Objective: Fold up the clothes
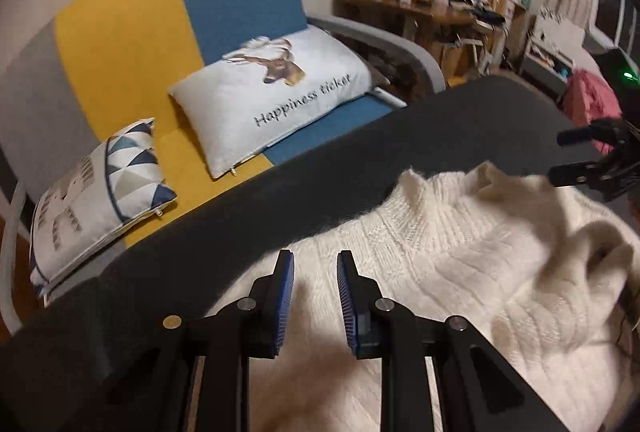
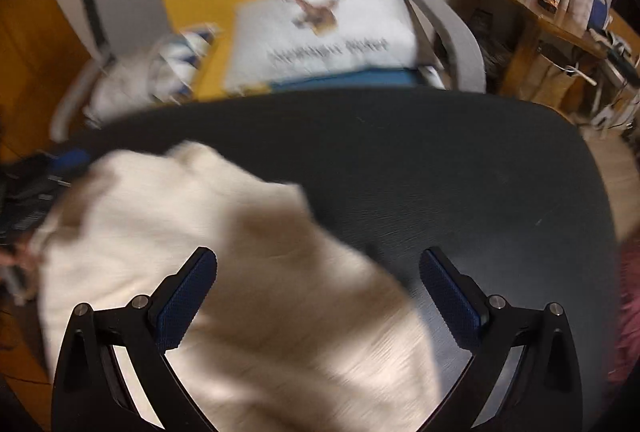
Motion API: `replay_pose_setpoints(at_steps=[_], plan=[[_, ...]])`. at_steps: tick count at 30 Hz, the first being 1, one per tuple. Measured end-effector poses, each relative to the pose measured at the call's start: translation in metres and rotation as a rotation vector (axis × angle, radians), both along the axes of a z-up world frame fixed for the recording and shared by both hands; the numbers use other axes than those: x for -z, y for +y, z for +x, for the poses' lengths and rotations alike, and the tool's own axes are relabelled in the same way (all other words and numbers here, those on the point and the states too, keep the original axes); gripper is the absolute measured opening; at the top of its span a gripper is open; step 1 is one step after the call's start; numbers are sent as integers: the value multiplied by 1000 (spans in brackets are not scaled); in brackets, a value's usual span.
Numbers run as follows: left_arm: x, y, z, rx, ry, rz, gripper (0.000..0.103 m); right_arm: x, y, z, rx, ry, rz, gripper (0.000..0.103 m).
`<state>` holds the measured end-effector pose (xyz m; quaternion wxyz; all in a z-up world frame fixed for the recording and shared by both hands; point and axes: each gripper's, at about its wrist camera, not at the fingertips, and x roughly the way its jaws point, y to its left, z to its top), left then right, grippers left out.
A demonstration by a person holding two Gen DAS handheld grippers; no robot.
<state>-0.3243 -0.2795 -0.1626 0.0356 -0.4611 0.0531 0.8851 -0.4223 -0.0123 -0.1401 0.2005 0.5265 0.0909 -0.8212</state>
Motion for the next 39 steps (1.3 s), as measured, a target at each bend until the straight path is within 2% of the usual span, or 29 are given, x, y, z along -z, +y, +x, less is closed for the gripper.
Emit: replay_pose_setpoints(at_steps=[4, 6, 7, 9, 11, 14, 16, 21, 25, 27, 29, 33, 34, 35, 39], plan=[[28, 15, -15, 119, -112, -10, 22, 44, -30, -9, -92, -110, 145, 103], [43, 22, -14, 137, -136, -58, 22, 66, -47, -2, -160, -137, 201, 103], [48, 23, -14, 134, -137, -65, 22, 65, -47, -2, -148, -119, 178, 103], [47, 15, -12, 95, -131, -1, 22, 63, -47, -2, -123, -88, 132, 103], [47, 3, -13, 34, -134, 97, 22, 62, -41, -5, -100, -89, 97, 103], [47, -16, -13, -65, -139, 231, 22, 61, -33, -15, -54, -64, 95, 103], [46, -19, -11, -108, -136, 261, 22, 59, -33, -22, -32, -44, 96, 103], [41, -14, -10, -173, -77, 187, 22, 57, -53, -38, -61, 6, 103, 103], [41, -22, -12, -273, -1, 103, 24, 59, -60, -45, -111, 118, 34, 103], [42, -30, -10, -290, 27, 132, 25, 61, -59, -42, -120, 179, -4, 103], [42, -36, -6, -297, 38, 164, 25, 59, -57, -40, -121, 183, -19, 103], [33, -42, 6, -300, 48, 193, 25, 53, -59, -46, -124, 109, 8, 103], [30, -42, 11, -300, 51, 196, 25, 48, -59, -48, -103, 62, 18, 103], [27, -43, 15, -299, 54, 200, 25, 42, -59, -45, -92, 52, 6, 103], [13, -57, 41, -304, 87, 244, 25, -1, -58, -9, -164, 67, -111, 103]])
